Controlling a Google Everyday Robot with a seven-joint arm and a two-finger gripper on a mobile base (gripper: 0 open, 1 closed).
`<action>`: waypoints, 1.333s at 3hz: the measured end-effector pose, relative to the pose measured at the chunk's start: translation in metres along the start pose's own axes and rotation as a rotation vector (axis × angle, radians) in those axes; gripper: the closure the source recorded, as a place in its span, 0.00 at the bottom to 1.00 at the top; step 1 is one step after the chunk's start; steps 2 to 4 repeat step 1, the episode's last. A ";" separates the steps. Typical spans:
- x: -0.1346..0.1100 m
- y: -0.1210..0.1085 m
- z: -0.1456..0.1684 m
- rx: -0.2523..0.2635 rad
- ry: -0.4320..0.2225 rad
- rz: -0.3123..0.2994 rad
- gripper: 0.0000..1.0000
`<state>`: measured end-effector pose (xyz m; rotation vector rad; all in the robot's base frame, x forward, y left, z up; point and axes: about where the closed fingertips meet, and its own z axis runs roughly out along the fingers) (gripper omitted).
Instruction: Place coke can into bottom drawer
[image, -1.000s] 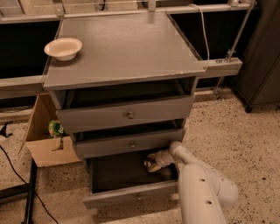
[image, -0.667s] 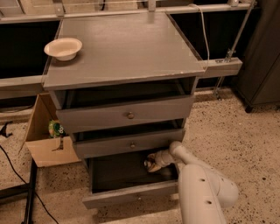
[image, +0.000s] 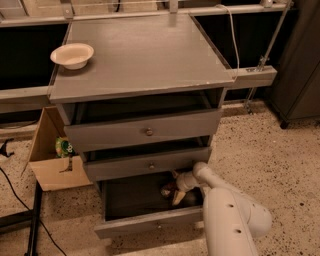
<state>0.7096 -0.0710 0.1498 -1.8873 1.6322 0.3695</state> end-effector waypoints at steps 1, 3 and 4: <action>0.000 0.000 0.000 0.000 0.000 0.000 0.00; 0.000 0.000 0.000 0.000 0.000 0.000 0.00; 0.000 0.000 0.000 0.000 0.000 0.000 0.00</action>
Offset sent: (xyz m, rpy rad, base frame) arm 0.0000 0.0000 0.0000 0.0000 0.0000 0.0000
